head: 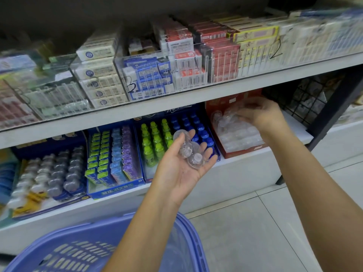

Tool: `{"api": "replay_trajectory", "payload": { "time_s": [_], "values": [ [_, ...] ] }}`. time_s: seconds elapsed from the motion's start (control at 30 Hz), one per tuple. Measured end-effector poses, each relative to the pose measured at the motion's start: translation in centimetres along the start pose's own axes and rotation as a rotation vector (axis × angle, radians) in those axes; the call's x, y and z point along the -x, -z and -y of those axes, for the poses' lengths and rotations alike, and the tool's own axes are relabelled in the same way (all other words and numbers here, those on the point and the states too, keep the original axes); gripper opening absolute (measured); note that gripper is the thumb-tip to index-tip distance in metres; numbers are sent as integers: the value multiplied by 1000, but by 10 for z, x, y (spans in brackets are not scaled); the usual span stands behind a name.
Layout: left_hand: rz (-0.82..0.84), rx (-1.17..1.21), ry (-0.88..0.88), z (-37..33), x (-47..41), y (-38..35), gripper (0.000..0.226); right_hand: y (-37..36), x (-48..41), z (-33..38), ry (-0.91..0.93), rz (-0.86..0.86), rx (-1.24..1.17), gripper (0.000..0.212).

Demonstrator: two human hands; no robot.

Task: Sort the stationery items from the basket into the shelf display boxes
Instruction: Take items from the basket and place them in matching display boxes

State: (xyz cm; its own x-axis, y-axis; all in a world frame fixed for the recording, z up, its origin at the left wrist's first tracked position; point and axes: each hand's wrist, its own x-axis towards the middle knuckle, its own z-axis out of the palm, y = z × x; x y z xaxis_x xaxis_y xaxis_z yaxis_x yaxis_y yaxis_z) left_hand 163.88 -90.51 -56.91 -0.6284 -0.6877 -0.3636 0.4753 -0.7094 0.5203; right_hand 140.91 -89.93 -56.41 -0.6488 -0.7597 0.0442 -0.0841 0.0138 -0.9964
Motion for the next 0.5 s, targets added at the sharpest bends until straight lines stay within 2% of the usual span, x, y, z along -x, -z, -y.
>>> {"api": "replay_trajectory", "payload": {
  "time_s": [0.07,0.17,0.27,0.4,0.5],
  "values": [
    [4,-13,33,2,-1,2,32,1,-8,-18,74,-192,252,31],
    [14,-35,71,5,-2,5,33,-6,-14,-34,225,-261,426,29],
    [40,-45,89,5,-2,5,33,-11,-19,-41,247,-245,535,31],
    [78,-31,105,3,-2,5,43,-15,-21,-47,278,-184,725,33],
    [96,-27,127,3,-2,4,42,-17,-18,-47,289,-173,724,32]
  ]
}}
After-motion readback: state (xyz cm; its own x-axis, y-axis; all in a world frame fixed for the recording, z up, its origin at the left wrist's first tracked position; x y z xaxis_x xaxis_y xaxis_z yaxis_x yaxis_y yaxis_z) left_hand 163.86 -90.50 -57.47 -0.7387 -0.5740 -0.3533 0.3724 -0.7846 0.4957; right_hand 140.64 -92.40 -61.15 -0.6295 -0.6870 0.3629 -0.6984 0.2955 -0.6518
